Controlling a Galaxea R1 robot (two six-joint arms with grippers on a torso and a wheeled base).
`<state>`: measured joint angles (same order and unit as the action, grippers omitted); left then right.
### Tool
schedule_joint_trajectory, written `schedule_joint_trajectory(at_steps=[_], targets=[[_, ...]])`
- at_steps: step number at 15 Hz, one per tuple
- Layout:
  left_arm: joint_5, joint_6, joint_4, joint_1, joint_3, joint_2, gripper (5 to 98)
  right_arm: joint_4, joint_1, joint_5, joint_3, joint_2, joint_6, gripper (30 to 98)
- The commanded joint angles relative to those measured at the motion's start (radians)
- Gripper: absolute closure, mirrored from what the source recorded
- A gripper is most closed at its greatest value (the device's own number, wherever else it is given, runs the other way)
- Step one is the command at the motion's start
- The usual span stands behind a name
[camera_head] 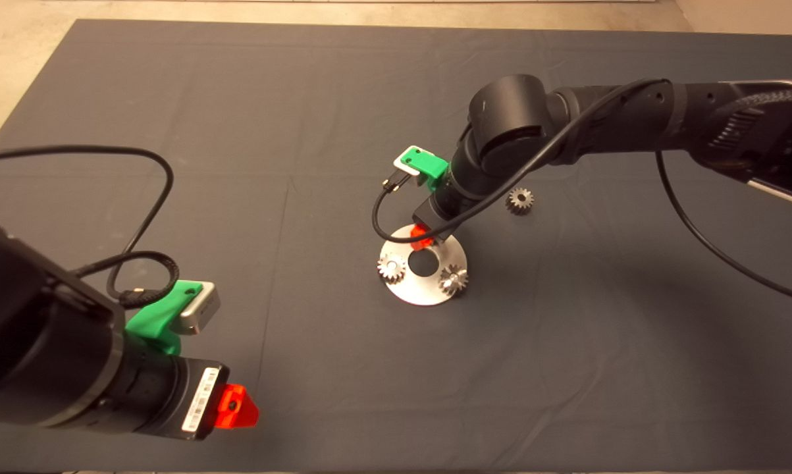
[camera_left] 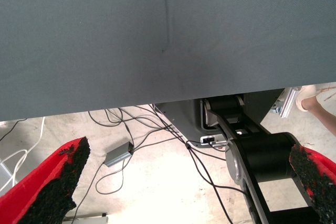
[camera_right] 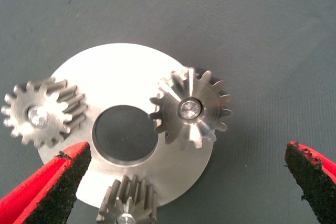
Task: Remove an incorrectly installed larger gear and replace it with the correct smaller gear
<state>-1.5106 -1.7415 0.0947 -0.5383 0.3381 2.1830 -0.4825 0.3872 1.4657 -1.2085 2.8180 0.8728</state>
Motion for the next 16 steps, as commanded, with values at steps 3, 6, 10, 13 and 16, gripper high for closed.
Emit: schedule_joint_trajectory(at_steps=[3,6,10,13,16], targets=[[-0.003,-0.004,0.002,-0.012,-0.018,-0.002,5.9,-0.062,0.015,-0.005,0.001,0.001,0.075,30.8],[-0.003,-0.004,0.002,-0.011,-0.018,-0.002,5.9,-0.083,0.0,-0.005,0.0,0.003,0.108,30.8],[-0.003,-0.004,0.002,-0.011,-0.018,-0.002,5.9,-0.094,-0.016,-0.005,0.0,0.004,0.132,30.8],[-0.003,-0.004,0.0,-0.011,-0.019,-0.002,5.9,-0.152,-0.042,-0.004,0.0,0.004,0.134,30.8],[-0.003,-0.004,0.0,-0.009,-0.019,-0.002,5.9,-0.157,-0.045,-0.004,-0.006,0.004,0.134,30.8]])
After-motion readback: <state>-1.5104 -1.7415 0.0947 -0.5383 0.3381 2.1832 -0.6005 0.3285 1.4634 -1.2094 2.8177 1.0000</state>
